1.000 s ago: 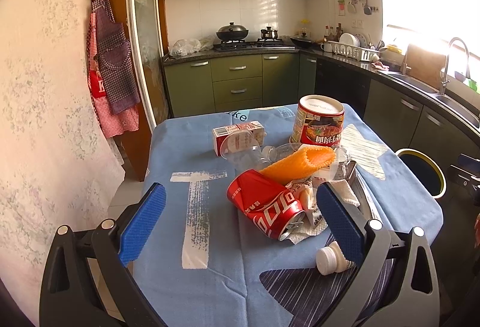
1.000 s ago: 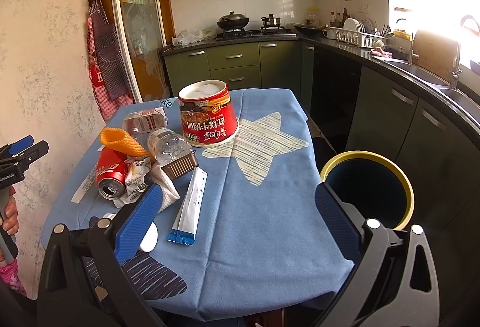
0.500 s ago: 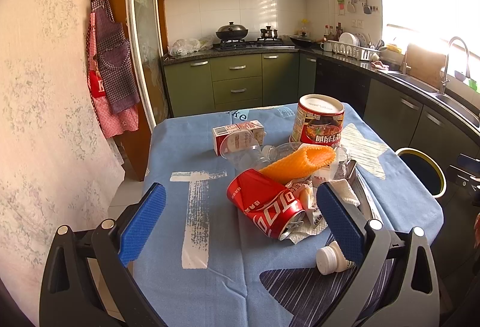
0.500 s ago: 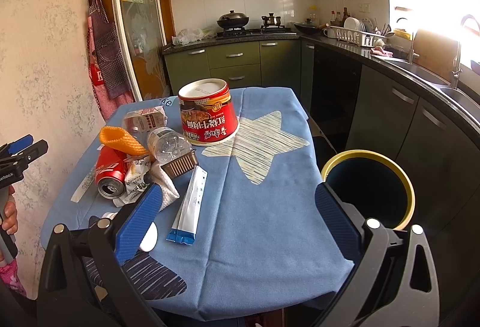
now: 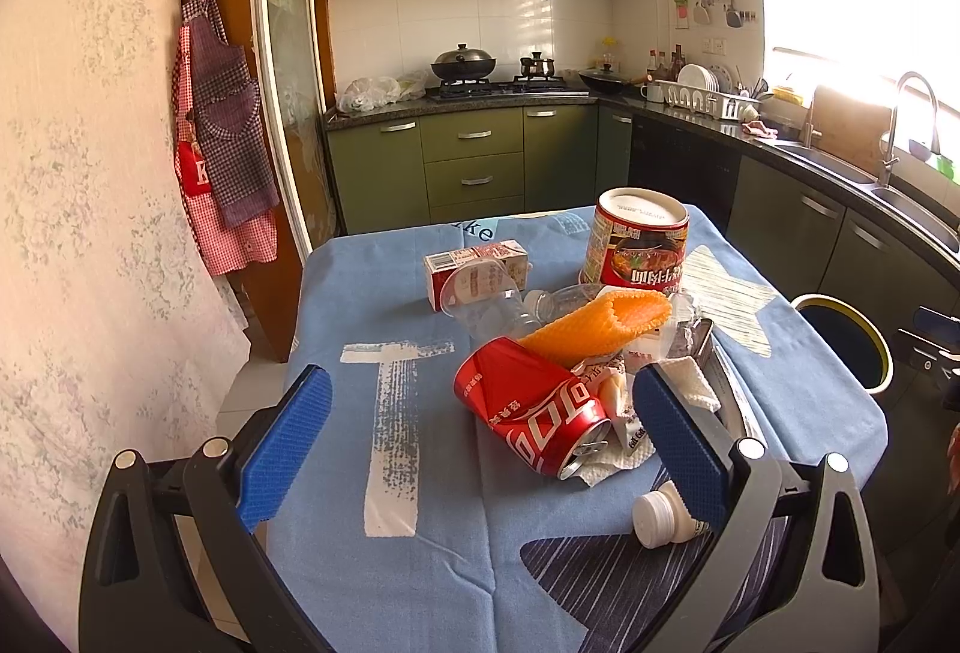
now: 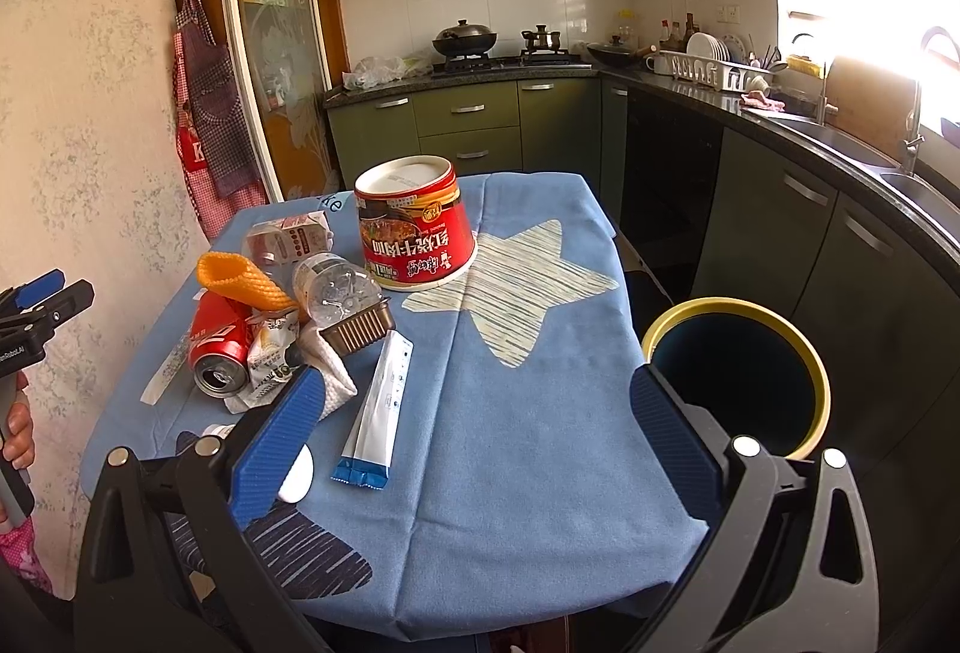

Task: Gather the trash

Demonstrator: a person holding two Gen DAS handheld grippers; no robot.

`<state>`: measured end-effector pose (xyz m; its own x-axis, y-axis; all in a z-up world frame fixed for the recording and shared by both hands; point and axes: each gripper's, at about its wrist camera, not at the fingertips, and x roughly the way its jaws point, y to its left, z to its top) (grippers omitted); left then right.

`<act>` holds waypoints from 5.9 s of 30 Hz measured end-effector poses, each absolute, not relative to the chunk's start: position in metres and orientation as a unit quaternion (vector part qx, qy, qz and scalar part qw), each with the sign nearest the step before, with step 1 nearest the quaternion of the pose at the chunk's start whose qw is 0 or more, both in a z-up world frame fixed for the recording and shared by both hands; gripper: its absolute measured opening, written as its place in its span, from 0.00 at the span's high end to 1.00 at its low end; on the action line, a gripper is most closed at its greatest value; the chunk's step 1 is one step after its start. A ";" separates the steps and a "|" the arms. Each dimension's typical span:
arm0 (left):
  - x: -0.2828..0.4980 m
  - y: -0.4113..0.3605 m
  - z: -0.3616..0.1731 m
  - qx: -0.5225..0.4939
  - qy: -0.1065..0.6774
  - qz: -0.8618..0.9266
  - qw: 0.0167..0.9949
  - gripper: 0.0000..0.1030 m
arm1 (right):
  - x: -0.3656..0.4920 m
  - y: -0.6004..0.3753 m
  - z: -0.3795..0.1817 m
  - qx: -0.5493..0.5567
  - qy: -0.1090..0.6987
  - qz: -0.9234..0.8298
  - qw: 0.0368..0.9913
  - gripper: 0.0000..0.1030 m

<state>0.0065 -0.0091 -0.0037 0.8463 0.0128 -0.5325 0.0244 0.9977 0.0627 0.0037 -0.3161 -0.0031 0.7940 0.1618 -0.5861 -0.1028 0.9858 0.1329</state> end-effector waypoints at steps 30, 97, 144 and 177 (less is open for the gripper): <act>0.023 -0.010 -0.010 0.037 0.290 -0.008 0.956 0.04 | 0.018 -0.313 -0.015 0.043 0.333 0.071 0.939 0.06; 0.232 0.053 -0.085 -0.002 0.338 0.037 0.940 0.04 | 0.233 -0.362 0.070 0.112 0.336 0.011 0.935 0.95; 0.353 0.003 -0.086 0.176 0.401 -0.218 0.872 0.04 | 0.148 -0.507 -0.052 0.191 0.412 -0.122 0.883 0.91; 0.356 -0.009 -0.038 0.108 0.399 -0.221 0.883 0.65 | 0.096 -0.531 -0.042 0.216 0.375 -0.102 0.896 0.91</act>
<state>0.3564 -0.0092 -0.0376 0.5838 -0.3051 -0.7524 0.4767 0.8790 0.0135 0.0957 -0.5306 -0.0420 0.6984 -0.0209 -0.7154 0.3451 0.8855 0.3110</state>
